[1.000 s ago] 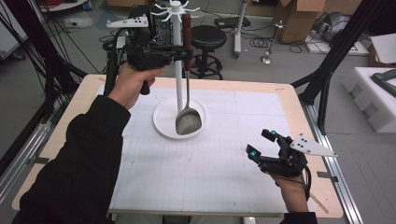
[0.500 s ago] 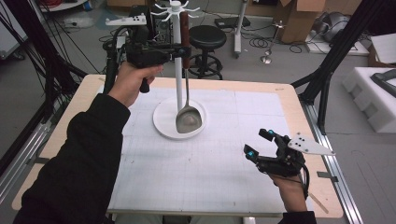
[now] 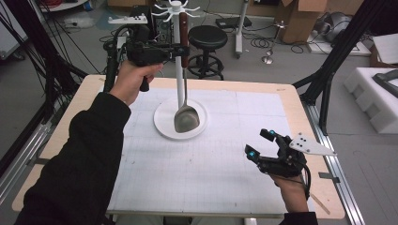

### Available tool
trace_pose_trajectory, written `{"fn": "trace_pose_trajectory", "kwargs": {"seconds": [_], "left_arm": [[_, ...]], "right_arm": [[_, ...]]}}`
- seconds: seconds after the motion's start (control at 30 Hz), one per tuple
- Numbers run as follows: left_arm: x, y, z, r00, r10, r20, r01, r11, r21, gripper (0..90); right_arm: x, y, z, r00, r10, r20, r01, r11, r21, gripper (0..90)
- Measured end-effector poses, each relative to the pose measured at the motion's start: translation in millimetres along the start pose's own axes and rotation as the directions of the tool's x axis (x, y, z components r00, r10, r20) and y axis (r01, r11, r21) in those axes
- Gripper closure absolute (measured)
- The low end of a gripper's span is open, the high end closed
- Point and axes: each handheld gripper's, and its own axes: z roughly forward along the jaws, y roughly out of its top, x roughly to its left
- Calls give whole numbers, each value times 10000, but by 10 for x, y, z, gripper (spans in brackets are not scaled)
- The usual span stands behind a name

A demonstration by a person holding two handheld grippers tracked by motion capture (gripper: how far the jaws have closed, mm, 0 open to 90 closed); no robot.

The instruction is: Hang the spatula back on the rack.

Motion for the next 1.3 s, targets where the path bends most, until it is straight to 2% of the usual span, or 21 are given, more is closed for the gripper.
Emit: {"fn": "trace_pose_trajectory", "kwargs": {"seconds": [0.1, 0.2, 0.27, 0.33, 0.37, 0.5, 0.6, 0.7, 0.77, 0.87, 0.93, 1.0, 1.03, 1.07, 1.1, 1.3], "left_arm": [[-3, -20, -11, 9999, 55, -110, -57, 9999, -137, 731], [-35, -47, -35, 9986, 323, -430, -332, 9993, -192, 725], [-56, -66, -76, 9974, 300, -660, -320, 9990, -299, 705], [-90, -84, -146, 9942, 396, -997, -448, 9978, -496, 592], [-104, -89, -196, 9921, 568, -1121, -627, 9968, -501, 561], [-159, -154, -423, 9858, 738, -1510, -873, 9925, -854, 408], [-183, -268, -598, 9831, 1039, -1505, -1197, 9878, -999, 340], [-201, -421, -742, 9791, 1091, -1715, -1274, 9868, -999, 232], [-227, -544, -833, 9748, 1259, -1842, -1434, 9861, -846, 199], [-294, -725, -952, 9588, 1540, -2387, -1639, 9862, -222, 145], [-341, -856, -1033, 9549, 1639, -2476, -1705, 9853, -54, 140], [-394, -1014, -1106, 9484, 1742, -2648, -1868, 9821, -231, 141], [-406, -1073, -1133, 9484, 1695, -2680, -1848, 9822, -330, 143], [-416, -1169, -1174, 9525, 1501, -2650, -1695, 9842, -518, 145], [-421, -1240, -1207, 9539, 1400, -2656, -1601, 9855, -557, 145], [-464, -1607, -1400, 9475, 1126, -2992, -1370, 9886, -618, 153]], "right_arm": [[-3, -4, -4, 10000, 41, 13, -41, 10000, -15, 158], [1, -11, -7, 10000, 9, 26, -9, 10000, -10, 158], [2, -15, -10, 10000, 17, 54, -17, 10000, 13, 158], [1, -17, -12, 9999, 5, 102, -5, 10000, 9, 158], [-2, -16, -18, 9999, -16, 141, 16, 10000, 23, 158], [-15, -10, -23, 9993, -61, 378, 61, 10000, 5, 158], [-26, -11, -14, 9982, -145, 587, 141, 9999, 76, 158], [-41, -38, 9, 9961, -194, 858, 174, 9996, 238, 158], [-51, -71, 24, 9948, -200, 1003, 165, 9992, 351, 158], [-69, -124, 50, 9935, -224, 1118, 166, 9985, 528, 159], [-75, -164, 66, 9926, -250, 1188, 174, 9978, 647, 158], [-75, -199, 74, 9918, -281, 1246, 191, 9971, 734, 159], [-77, -217, 77, 9916, -327, 1255, 233, 9969, 757, 158], [-79, -229, 81, 9912, -366, 1274, 272, 9968, 750, 158], [-82, -246, 87, 9909, -369, 1294, 264, 9963, 819, 159], [-79, -312, 112, 9891, -685, 1307, 548, 9929, 1054, 159]]}}
